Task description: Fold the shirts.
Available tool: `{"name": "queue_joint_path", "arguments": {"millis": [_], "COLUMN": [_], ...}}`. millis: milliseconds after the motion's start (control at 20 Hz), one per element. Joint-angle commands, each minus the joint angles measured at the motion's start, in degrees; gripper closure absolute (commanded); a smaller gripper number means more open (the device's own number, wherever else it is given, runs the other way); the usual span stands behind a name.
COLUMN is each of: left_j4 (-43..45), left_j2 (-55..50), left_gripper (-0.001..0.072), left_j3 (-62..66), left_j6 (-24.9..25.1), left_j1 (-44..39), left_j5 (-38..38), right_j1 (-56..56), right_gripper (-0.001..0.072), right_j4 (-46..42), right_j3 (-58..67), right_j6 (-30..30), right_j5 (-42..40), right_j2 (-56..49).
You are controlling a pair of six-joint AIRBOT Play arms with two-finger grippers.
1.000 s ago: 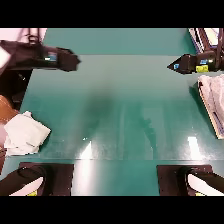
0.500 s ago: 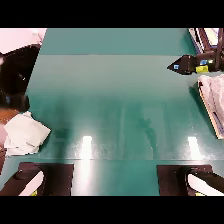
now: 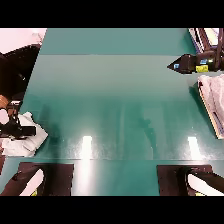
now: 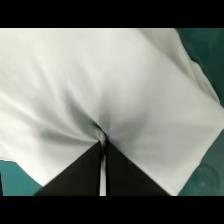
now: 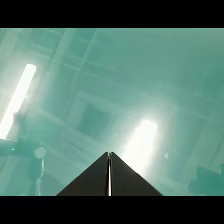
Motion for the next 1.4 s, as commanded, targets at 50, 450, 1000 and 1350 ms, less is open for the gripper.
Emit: {"name": "queue_joint_path", "arguments": {"millis": [50, 450, 1000, 1350], "left_j4": [-0.09, -9.64, -11.98, -16.13], "left_j2": [0.07, 0.07, -16.79, -34.05], "left_gripper": [0.0679, 0.0681, 0.0681, 0.0207], "left_j3": [2.75, 49.16, 60.83, 61.00], "left_j6": [-1.36, -0.90, -2.78, 2.12], "left_j1": [0.42, -10.80, -52.37, -58.75], "left_j5": [-2.19, -10.69, -1.73, 13.38], "right_j1": [-0.04, -0.09, -9.44, -11.69], "right_gripper": [0.0690, 0.0691, 0.0691, 0.0691], "right_j4": [0.11, 0.09, 0.11, 0.07], "right_j3": [0.04, 1.03, 20.35, 19.28], "right_j6": [0.02, 0.17, 0.33, 0.96], "right_j5": [-0.24, -9.42, 0.79, 6.25], "right_j2": [0.00, 8.26, 3.65, 3.39]}}
